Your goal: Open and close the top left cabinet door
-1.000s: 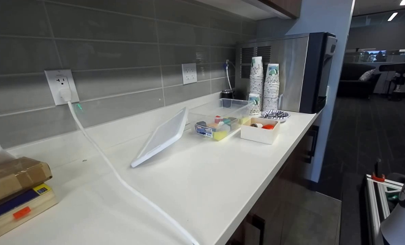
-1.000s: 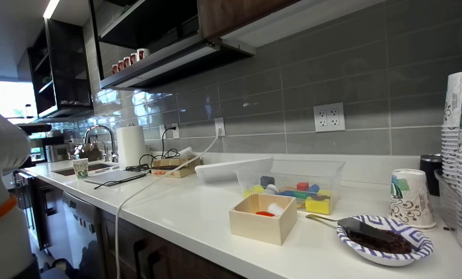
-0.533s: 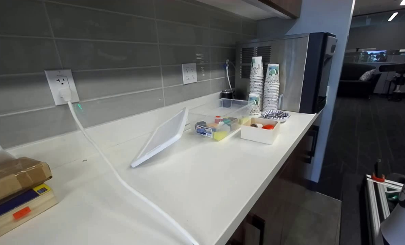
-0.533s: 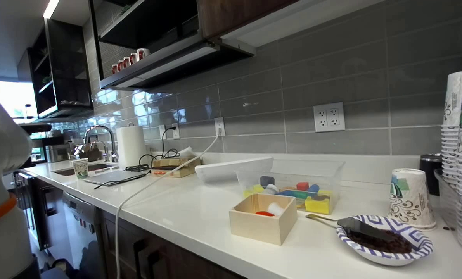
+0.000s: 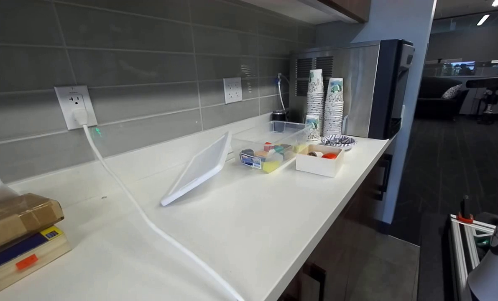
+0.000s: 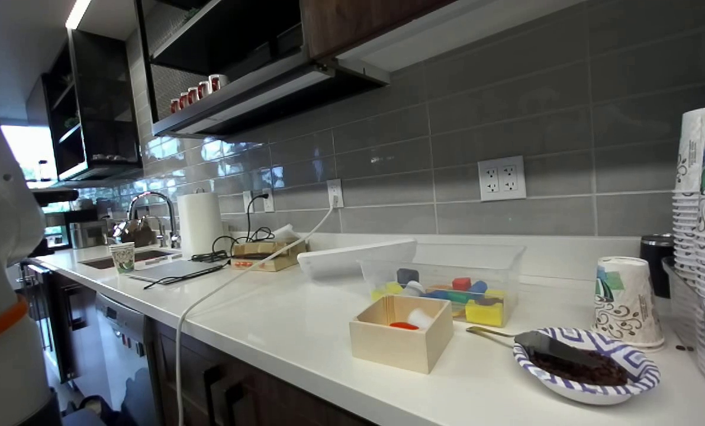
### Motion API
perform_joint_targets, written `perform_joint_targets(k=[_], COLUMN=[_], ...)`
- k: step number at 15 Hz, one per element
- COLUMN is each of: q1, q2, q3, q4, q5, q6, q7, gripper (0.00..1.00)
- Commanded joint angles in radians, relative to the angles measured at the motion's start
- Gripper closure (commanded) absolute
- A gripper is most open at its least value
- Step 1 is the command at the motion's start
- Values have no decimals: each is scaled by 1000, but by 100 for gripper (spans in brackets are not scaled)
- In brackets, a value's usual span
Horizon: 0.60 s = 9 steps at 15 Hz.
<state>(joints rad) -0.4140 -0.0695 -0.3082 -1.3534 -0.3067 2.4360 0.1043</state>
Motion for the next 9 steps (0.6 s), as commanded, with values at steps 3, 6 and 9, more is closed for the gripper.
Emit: perform_joint_targets(k=[3, 6, 9], q1=[-15, -22, -26], q2=[92, 112, 130], q3=[-48, -57, -57], q4=[108, 125, 142], q5=[133, 154, 172], q6=[23, 34, 43], q7=[-102, -120, -124], gripper=[0, 0, 0])
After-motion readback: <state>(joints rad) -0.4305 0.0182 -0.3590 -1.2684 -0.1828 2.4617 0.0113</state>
